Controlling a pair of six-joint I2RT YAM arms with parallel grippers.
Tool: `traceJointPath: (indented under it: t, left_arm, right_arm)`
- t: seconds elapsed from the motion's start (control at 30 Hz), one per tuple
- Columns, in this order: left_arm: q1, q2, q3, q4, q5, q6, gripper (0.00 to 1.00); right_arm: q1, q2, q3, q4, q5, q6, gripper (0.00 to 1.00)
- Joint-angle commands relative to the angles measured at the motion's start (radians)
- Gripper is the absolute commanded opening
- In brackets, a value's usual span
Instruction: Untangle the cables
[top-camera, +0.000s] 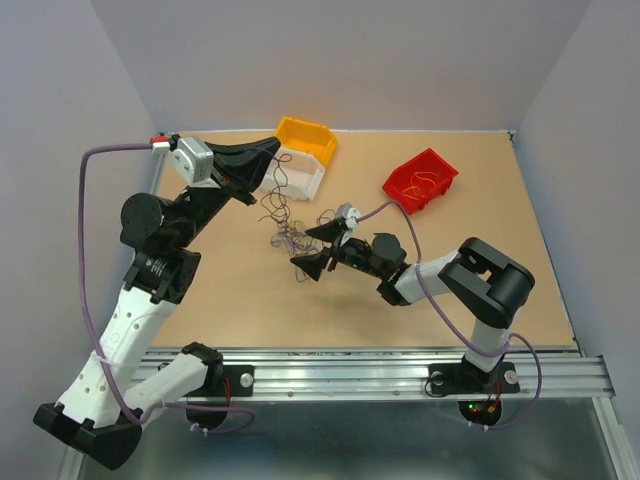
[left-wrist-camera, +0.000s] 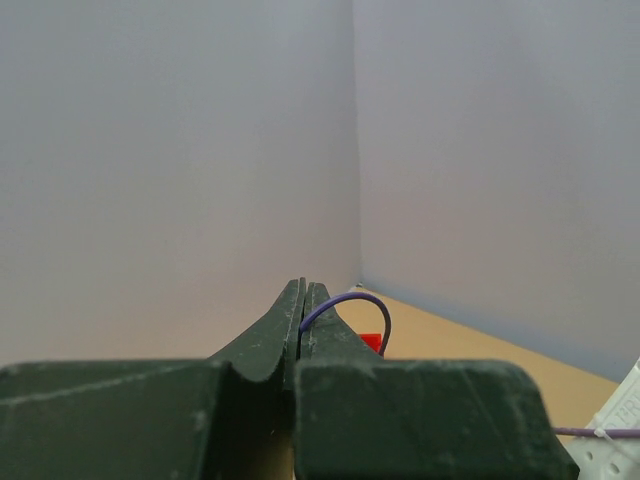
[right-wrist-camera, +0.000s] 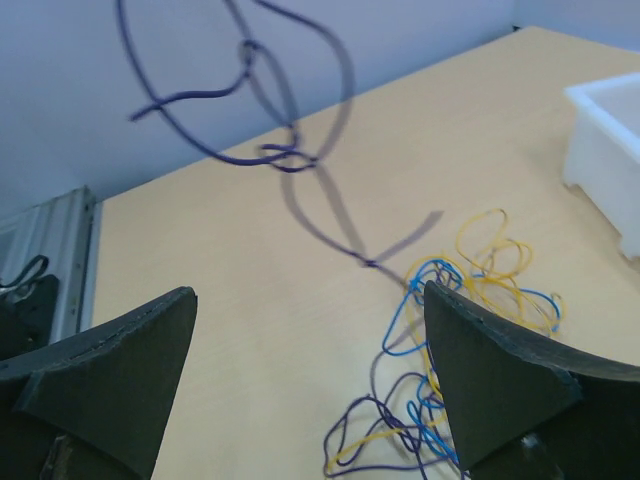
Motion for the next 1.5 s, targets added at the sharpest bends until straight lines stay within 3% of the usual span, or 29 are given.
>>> traceJointPath:
  t: [0.0,0.33,0.63,0.8,1.13,1.47]
  left_arm:
    - [-0.005,0.014,-0.006,0.075,0.030,-0.023,0.00]
    - [-0.008,0.005,-0.004,0.073,0.041,-0.039,0.00]
    - [-0.014,0.023,-0.016,0.073,0.052,-0.045,0.00]
    - [-0.017,0.028,-0.016,0.073,0.047,-0.045,0.00]
    - [-0.037,0.032,-0.036,0.073,0.046,-0.039,0.00]
    - [-0.088,0.051,-0.010,0.058,0.014,-0.020,0.00]
  right_arm:
    - [0.001,-0.050,-0.041,0.322,0.133,-0.058,1.00]
    - [0.000,-0.045,0.025,0.319,-0.085,-0.023,1.00]
    - [0.001,-0.145,0.037,0.284,-0.160,-0.028,1.00]
    - [0.001,-0.188,0.036,0.244,-0.101,-0.061,1.00]
    - [0.000,-0.335,0.067,-0.016,0.025,-0.072,1.00]
    - [0.003,-0.281,0.191,-0.123,0.036,-0.091,1.00]
